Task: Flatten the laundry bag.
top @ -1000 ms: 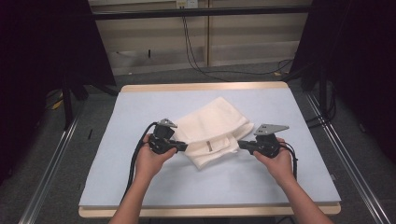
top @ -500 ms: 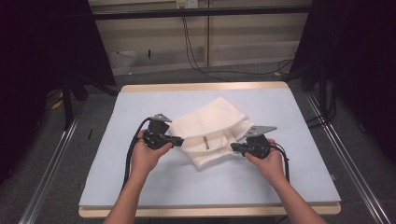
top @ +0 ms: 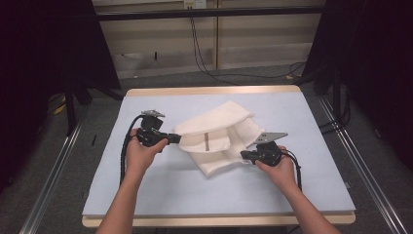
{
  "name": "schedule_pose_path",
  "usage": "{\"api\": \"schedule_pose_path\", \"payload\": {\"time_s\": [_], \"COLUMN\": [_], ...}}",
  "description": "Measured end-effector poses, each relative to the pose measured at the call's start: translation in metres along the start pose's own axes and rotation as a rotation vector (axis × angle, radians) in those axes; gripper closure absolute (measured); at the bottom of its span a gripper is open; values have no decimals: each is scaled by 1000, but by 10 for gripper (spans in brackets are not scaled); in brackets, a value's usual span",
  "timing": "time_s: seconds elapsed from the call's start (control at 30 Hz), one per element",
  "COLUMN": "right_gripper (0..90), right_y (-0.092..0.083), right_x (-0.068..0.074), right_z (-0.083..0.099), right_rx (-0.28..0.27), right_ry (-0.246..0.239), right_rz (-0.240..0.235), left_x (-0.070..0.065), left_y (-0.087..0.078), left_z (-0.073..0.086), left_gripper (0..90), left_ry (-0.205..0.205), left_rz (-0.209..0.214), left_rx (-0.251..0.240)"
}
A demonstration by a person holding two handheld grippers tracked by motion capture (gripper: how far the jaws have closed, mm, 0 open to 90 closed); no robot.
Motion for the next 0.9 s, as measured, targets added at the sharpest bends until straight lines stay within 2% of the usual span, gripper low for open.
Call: {"api": "schedule_pose_path", "payload": {"time_s": [0.13, 0.23, 0.43, 0.47, 0.6, 0.7, 0.9], "right_gripper": [900, 900, 900, 900, 900, 900, 900], "right_y": [0, 0, -1, -1, -1, -2, -1], "right_x": [-1, -1, -1, -1, -2, -2, -3], "right_z": [0, 0, -1, -1, -1, -1, -1], "right_rx": [4, 4, 8, 8, 14, 15, 21], "right_ry": [4, 3, -1, -2, -3, -5, -7], "right_rz": [1, 6, 6, 6, 10, 7, 4], "left_x": [7, 12, 18, 19, 23, 24, 28], "left_y": [-4, -7, -5, -5, -4, -4, -4], "left_z": [-4, -7, -13, -14, -17, -17, -19], "left_gripper": [849, 849, 851, 851, 851, 851, 851], "left_ry": [-21, -30, -56, -48, -58, -64, -71], "left_rz": [-11, -3, -8, -3, -15, -5, -13], "left_rx": [-12, -11, -26, -18, -27, -28, -35]}}
Point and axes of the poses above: each handheld gripper's, and its own axes: y roughly forward along the jaws, z roughly out of its underside, x roughly to its left, the point moved 3 cm from there along y, roughly forward along the jaws, and after that the axes turned 3 degrees about x, right-handed, at the moved point
